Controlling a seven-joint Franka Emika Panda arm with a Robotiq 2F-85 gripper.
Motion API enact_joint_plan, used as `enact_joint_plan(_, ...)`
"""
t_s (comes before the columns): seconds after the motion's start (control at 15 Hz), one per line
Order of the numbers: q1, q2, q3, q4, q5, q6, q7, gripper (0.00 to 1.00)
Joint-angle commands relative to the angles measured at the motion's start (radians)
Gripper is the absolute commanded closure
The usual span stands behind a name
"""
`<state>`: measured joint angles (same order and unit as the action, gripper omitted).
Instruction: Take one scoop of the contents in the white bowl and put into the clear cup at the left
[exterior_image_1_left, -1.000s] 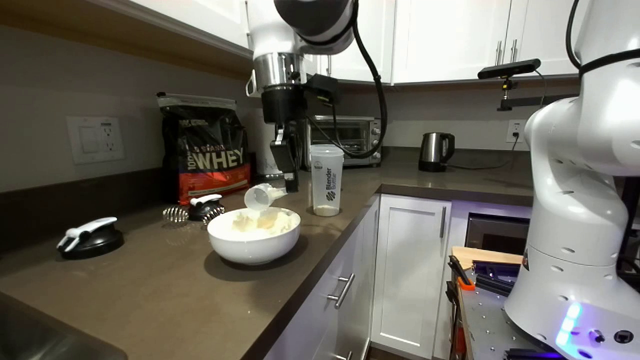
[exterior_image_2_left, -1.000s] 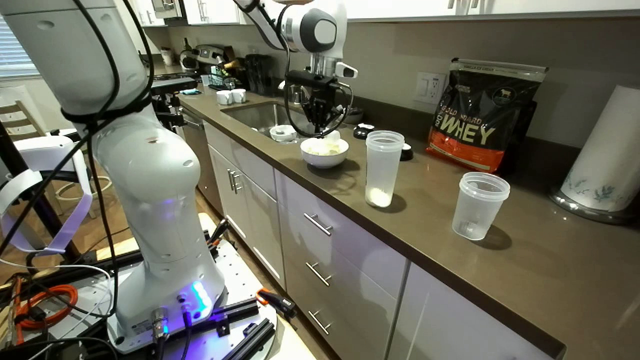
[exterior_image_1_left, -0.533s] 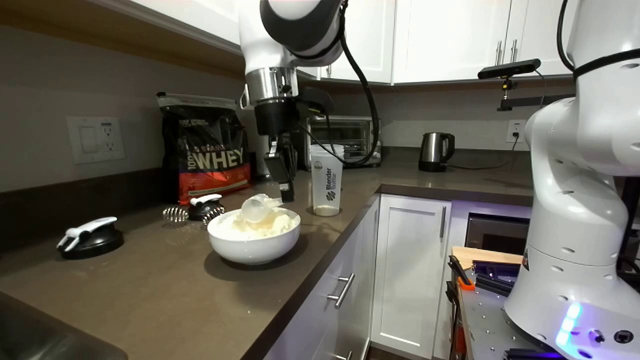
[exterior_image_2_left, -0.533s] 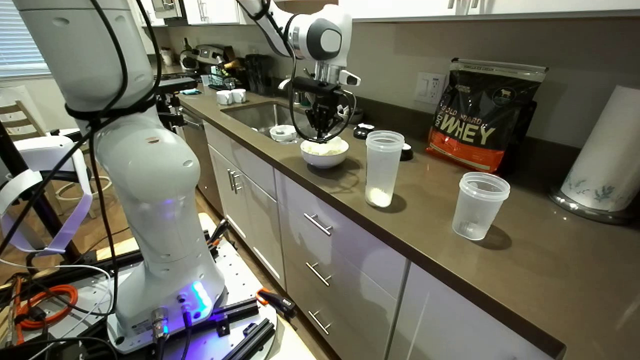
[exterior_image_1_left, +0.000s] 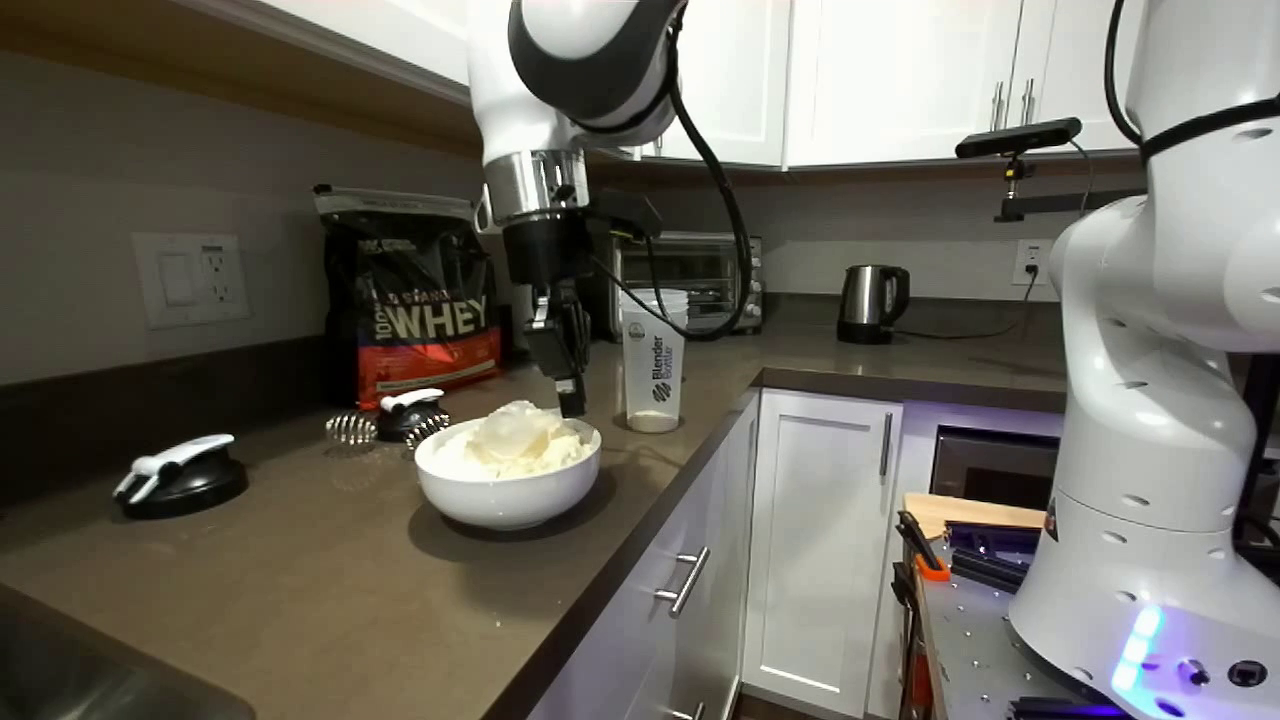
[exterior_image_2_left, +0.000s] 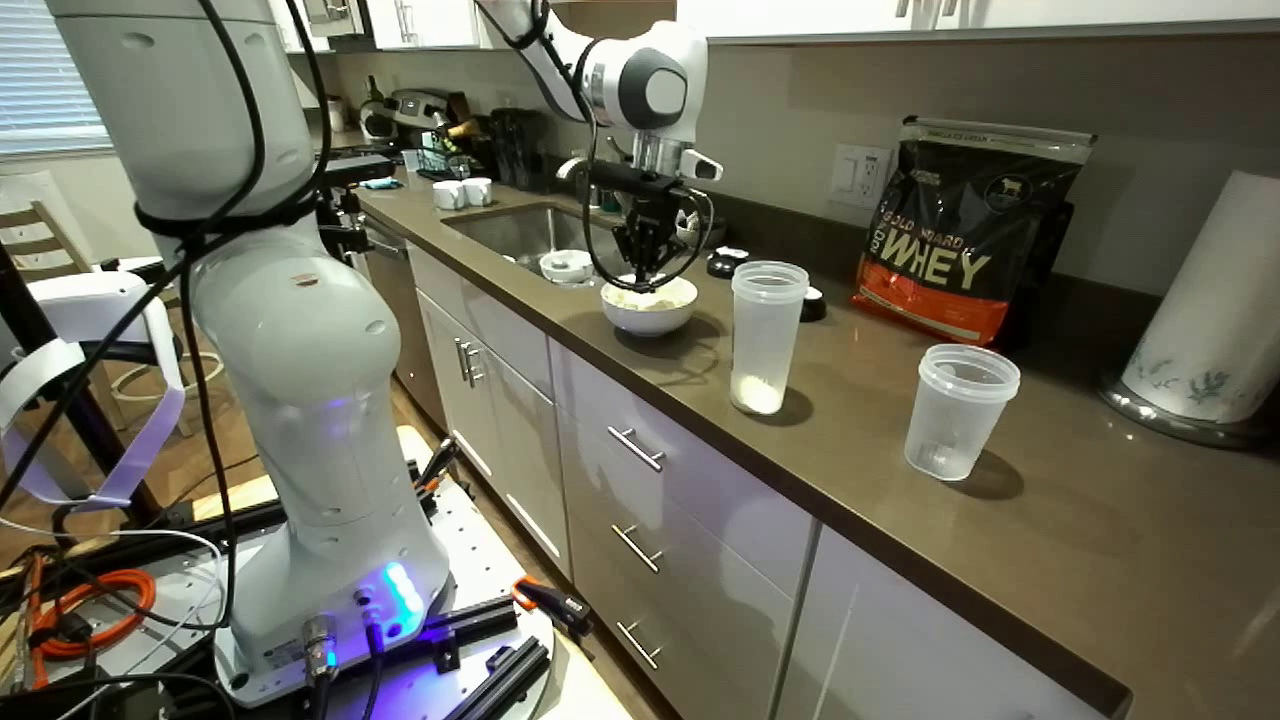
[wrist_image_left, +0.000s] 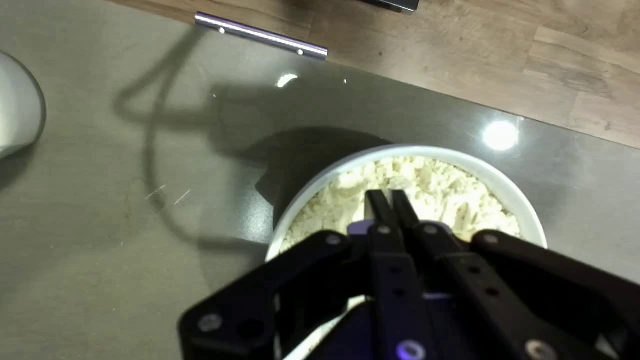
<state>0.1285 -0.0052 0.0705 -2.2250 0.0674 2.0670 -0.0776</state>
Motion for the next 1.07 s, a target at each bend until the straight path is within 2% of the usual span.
enact_joint_plan(0.0, -0.011, 0.022, 0.011, 0.019, -0.011, -0.001, -0.028, 0.99)
enact_joint_plan(0.07, -0.01, 0.022, 0.013, 0.02, -0.013, -0.005, -0.028, 0.84)
enact_joint_plan(0.13, -0.01, 0.021, 0.014, 0.02, -0.014, -0.008, -0.029, 0.74)
enact_joint_plan(0.27, -0.009, 0.014, 0.016, 0.021, -0.017, -0.016, -0.031, 0.59)
enact_joint_plan(0.73, -0.005, -0.012, 0.026, 0.042, -0.027, -0.05, -0.038, 0.15)
enact_joint_plan(0.87, -0.004, -0.022, 0.028, 0.046, -0.025, -0.054, -0.043, 0.05)
enact_joint_plan(1.0, -0.003, -0.034, 0.03, 0.048, -0.02, -0.055, -0.048, 0.0)
